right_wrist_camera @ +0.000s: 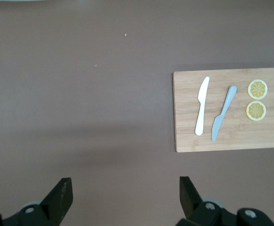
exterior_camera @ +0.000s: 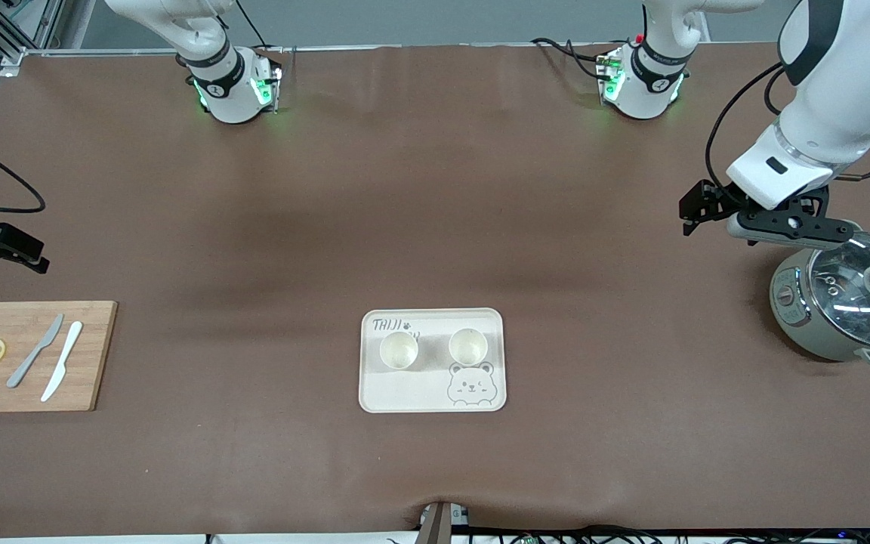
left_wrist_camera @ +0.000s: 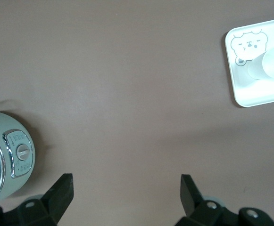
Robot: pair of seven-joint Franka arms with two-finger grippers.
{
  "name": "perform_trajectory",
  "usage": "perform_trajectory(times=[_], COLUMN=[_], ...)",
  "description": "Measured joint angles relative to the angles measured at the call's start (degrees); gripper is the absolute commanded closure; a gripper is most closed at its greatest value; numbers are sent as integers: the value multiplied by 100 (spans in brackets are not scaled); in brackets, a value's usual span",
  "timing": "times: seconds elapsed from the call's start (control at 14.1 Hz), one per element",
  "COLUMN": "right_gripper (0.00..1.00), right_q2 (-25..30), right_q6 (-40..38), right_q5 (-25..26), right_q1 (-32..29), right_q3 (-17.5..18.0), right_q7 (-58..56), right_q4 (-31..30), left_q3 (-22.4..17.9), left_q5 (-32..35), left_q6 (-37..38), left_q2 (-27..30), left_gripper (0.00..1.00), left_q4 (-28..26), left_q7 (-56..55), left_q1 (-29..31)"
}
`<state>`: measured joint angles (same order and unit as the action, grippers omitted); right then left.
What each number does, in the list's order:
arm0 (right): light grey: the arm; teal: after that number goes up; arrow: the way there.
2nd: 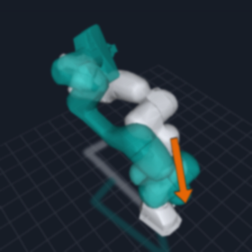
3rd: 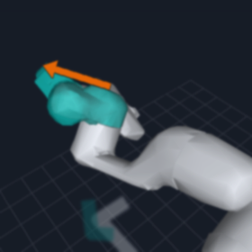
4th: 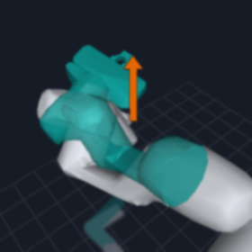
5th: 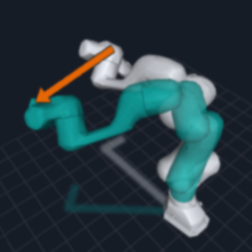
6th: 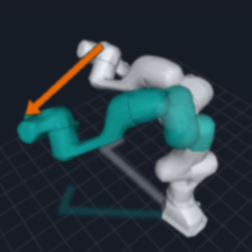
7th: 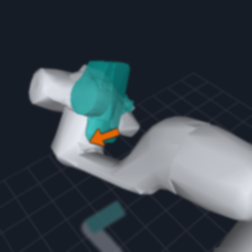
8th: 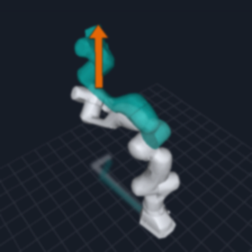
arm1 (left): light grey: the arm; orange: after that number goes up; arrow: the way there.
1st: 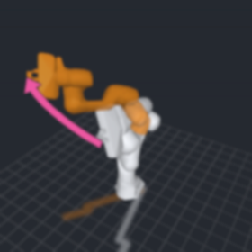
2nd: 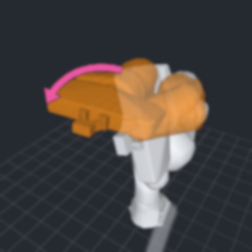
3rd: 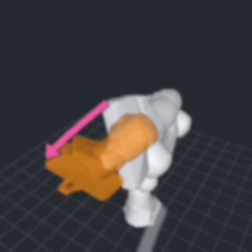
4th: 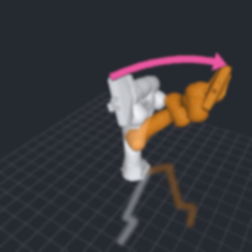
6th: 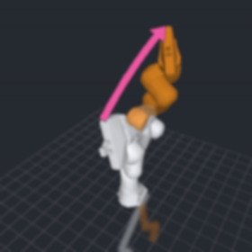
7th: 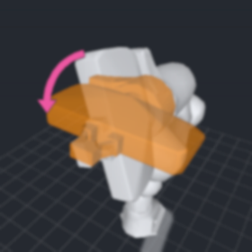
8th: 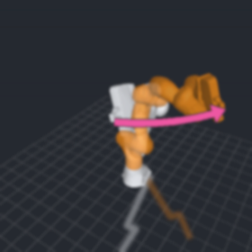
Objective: Place white IKEA cup upright on tray with both arms
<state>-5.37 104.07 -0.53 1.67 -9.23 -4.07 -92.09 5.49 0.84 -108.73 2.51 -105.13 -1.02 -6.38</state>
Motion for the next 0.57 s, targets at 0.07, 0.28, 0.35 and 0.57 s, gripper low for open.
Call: perform_trajectory(times=[0.07,0.28,0.35,0.57], right_gripper=[0,0,0,0], right_q2=[28,39,38,38], right_q6=[24,70,78,93], right_q5=[0,-3,-5,-27], right_q1=[0,1,1,2], right_q3=[20,53,59,75], right_q7=[144,247,249,252], right_q4=[30,160,169,169], left_q3=[0,0,0,0], left_q5=[0,0,0,0], left_q6=[0,4,4,5], left_q2=[0,0,0,0], left_gripper=[0,0,0,0], left_q4=[0,-5,-6,-7], left_q7=[0,0,0,0], left_q1=[0,0,0,1])
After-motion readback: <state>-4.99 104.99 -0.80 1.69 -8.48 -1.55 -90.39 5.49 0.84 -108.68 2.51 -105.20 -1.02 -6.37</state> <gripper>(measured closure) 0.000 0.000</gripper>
